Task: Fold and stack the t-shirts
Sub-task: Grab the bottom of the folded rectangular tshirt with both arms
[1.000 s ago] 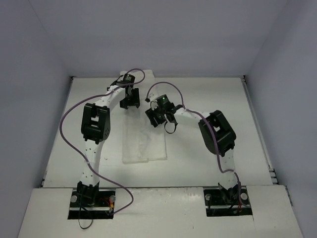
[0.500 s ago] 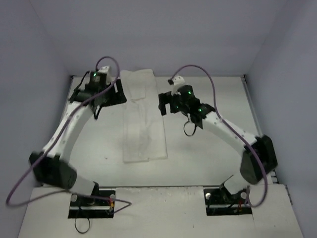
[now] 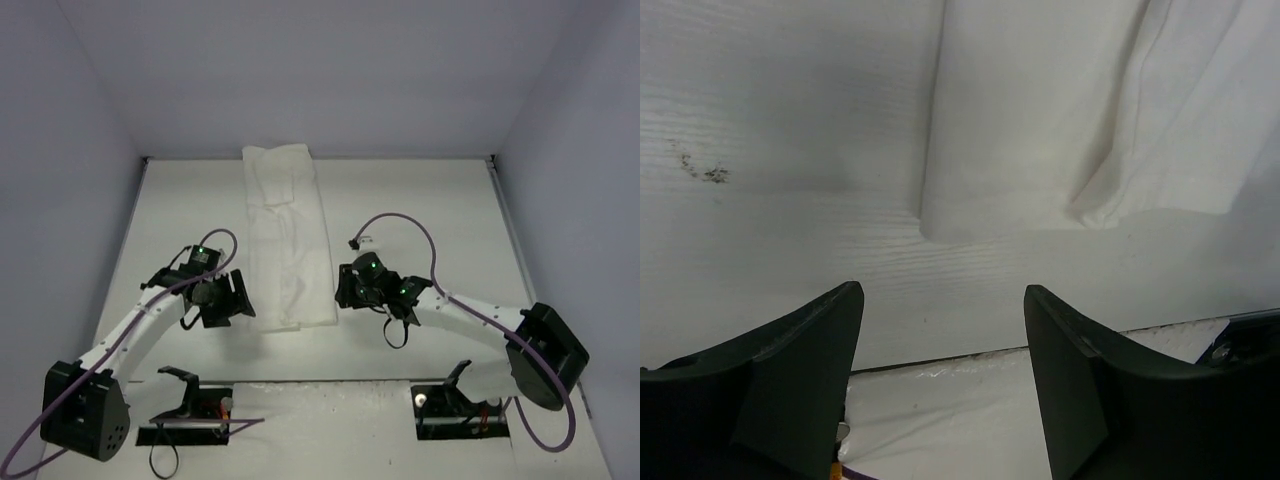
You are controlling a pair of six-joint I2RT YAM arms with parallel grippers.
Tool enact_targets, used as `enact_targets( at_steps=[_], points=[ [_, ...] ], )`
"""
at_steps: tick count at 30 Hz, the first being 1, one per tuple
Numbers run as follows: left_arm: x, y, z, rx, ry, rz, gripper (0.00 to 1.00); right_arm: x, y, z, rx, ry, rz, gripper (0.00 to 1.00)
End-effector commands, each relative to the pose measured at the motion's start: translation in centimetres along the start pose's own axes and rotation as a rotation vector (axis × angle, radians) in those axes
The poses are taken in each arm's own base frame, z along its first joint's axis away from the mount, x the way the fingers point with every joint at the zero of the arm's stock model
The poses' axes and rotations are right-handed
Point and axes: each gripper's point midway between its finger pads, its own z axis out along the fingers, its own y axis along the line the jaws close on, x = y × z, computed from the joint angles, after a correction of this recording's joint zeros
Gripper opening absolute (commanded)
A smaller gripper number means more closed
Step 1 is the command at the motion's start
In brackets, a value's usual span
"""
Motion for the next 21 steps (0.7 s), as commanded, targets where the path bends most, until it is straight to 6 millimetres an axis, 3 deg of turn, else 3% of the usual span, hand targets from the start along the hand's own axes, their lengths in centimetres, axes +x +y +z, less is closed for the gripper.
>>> enact_targets(
  at_steps=[1,6,13,21],
  points=[
    [-1.5,-2.3,-0.3,0.088,-0.05,-0.018,0.61,-1.7,1.7,0.4,-0.023,-0.089,0.146,0.39],
    [-0.7,-1.6,2.4,0.089,-0.01,-0.06,0.6,0.2,2.3,1.9,-0.011,-0.03,0.167,0.55],
    [-0.1,-0.7,4.9,0.042,0.045,-0.053,0.54,2.3,2.2,3.2,0.041,0.011,0.207,0.53],
    [0.1,-0.8,5.7,0.039,0.059,-0.048,0.41,4.6,1.7,3.3,0.071,0.056,0.218,0.48]
  ],
)
